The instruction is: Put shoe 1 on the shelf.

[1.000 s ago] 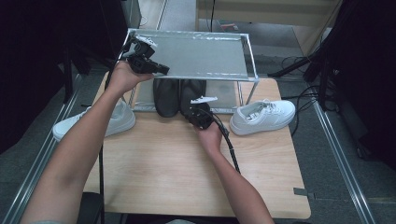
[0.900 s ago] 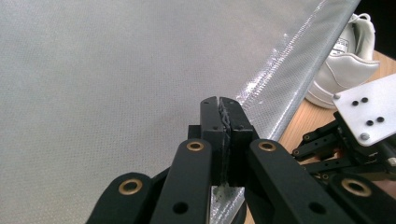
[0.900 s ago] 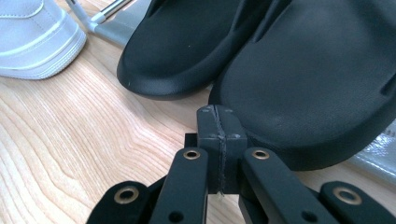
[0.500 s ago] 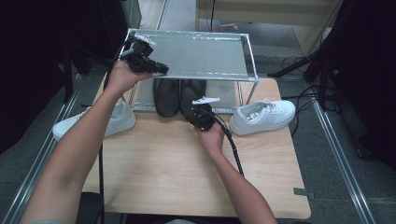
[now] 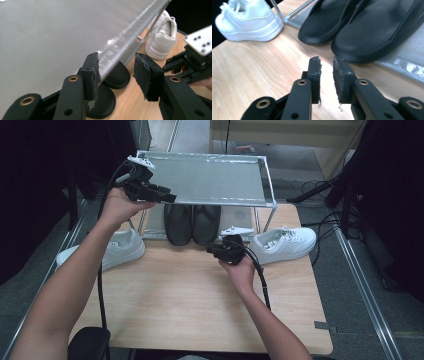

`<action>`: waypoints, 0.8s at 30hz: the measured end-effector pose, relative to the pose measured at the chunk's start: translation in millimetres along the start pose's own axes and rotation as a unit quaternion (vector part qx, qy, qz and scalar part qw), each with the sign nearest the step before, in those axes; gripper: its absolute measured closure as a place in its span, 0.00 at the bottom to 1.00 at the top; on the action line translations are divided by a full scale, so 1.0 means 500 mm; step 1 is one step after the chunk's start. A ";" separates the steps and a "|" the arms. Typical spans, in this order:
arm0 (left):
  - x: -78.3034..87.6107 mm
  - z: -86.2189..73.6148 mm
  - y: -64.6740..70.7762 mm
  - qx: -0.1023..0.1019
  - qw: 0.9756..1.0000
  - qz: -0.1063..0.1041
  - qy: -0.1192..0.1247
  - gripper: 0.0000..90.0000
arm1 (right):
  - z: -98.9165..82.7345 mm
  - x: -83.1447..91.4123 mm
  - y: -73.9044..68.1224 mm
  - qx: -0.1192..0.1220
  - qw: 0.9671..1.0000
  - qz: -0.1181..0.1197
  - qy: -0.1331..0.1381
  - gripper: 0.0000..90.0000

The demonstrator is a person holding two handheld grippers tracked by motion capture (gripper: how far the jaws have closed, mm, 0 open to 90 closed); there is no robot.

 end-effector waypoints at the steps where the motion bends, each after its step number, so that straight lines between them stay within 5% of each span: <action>1: 0.002 -0.004 0.005 0.003 1.000 -0.003 -0.002 0.58 | -0.001 0.006 -0.002 0.001 1.000 0.002 0.002 0.83; 8: 0.015 -0.031 0.037 -0.007 1.000 -0.009 -0.006 0.54 | -0.016 0.039 -0.019 0.013 1.000 0.026 0.005 0.70; 24: 0.019 -0.120 0.067 0.003 1.000 -0.004 -0.014 0.51 | -0.062 0.111 -0.034 0.026 0.999 0.032 0.002 0.65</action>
Point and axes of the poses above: each handheld gripper's, and its own axes: x roughly backward along the jaws, z roughly out of its top, y roughly to its right, the point moved 8 cm from there along -x, roughly forward along the jaws, and after that the axes turned 15 degrees about z, right-handed, at the moved point
